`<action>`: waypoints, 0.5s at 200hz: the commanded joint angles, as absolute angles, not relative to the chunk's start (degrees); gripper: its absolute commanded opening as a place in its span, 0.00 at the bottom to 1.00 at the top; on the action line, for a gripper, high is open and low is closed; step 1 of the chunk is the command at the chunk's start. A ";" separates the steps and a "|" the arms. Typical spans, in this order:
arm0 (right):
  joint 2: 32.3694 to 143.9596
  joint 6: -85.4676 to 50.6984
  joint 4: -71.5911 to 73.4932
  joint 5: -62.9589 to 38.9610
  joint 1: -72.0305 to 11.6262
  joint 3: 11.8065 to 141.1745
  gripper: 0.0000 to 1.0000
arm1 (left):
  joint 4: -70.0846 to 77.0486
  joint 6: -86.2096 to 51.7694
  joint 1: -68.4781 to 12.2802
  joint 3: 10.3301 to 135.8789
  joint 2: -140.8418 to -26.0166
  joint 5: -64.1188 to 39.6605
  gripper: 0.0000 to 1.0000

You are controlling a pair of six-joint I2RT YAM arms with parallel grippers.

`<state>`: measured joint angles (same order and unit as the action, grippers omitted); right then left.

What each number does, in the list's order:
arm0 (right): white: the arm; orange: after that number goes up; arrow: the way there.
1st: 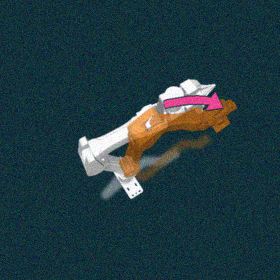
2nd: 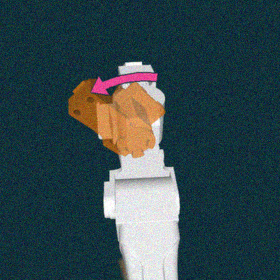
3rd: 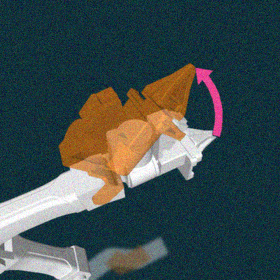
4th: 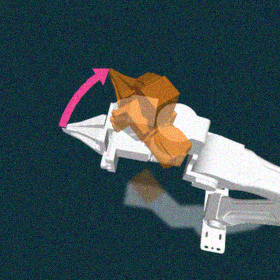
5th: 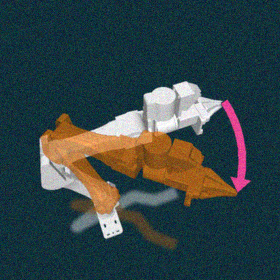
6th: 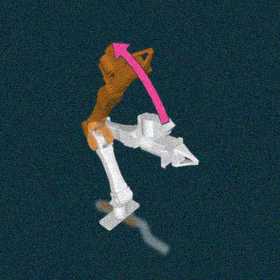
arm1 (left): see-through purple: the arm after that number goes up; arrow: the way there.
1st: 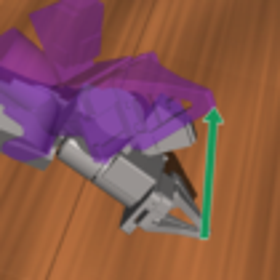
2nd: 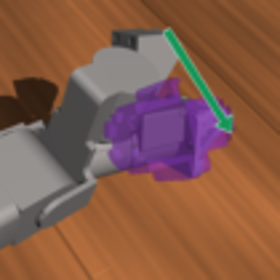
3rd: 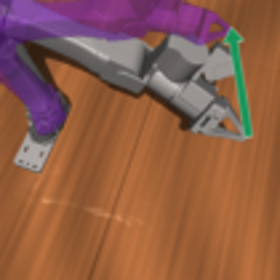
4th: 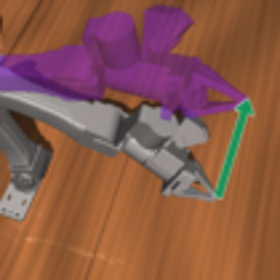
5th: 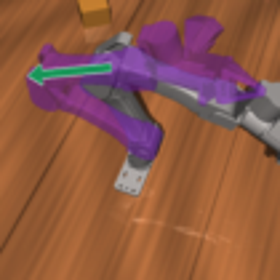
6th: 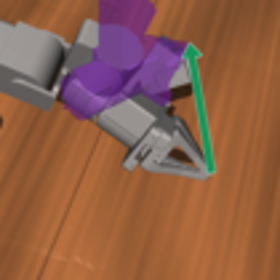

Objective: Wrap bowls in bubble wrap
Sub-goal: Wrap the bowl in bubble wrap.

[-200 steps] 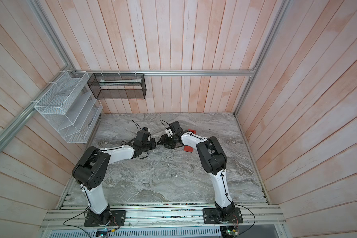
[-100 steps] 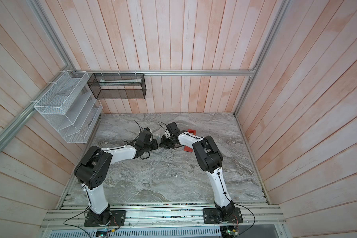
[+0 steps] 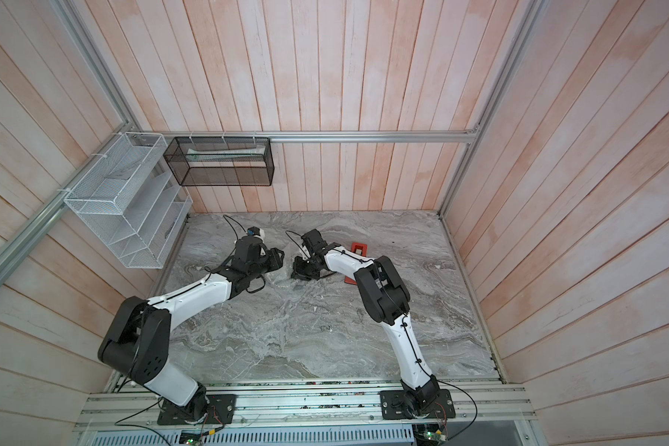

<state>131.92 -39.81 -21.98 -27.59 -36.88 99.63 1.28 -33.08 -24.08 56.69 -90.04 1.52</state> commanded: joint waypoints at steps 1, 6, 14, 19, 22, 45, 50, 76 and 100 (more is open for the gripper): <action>134.07 -38.59 -24.89 -27.25 -37.02 102.56 0.00 | -2.28 -32.16 -23.51 52.86 -85.47 3.65 0.61; 134.27 -38.56 -25.17 -27.25 -37.09 102.88 0.00 | -2.72 -32.34 -23.41 51.77 -84.59 2.99 0.62; 134.47 -38.67 -25.37 -27.26 -37.00 103.20 0.00 | -3.46 -33.43 -23.52 49.84 -83.41 1.92 0.64; 134.61 -38.76 -25.35 -27.27 -37.03 103.34 0.00 | -3.69 -34.43 -23.53 48.44 -82.38 1.25 0.65; 134.57 -38.76 -25.45 -27.33 -37.08 103.33 0.00 | -3.50 -34.97 -23.48 47.38 -81.76 0.76 0.65; 134.53 -38.76 -25.70 -27.07 -37.24 103.59 0.00 | 0.70 -39.81 -23.47 38.72 -77.45 -2.62 0.71; 134.56 -38.76 -25.65 -27.11 -37.19 103.55 0.00 | 2.15 -40.65 -23.54 37.07 -76.83 -3.03 0.71; 135.06 -38.76 -25.88 -27.25 -37.53 103.80 0.00 | 9.24 -42.77 -23.53 32.77 -76.62 -3.44 0.74; 135.44 -38.50 -26.38 -27.25 -37.97 104.22 0.00 | 15.22 -42.80 -23.47 32.78 -78.73 -3.80 0.77</action>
<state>133.40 -39.35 -24.45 -27.49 -37.10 102.54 5.19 -40.97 -23.62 32.08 -77.58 -2.61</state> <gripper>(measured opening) 0.120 0.757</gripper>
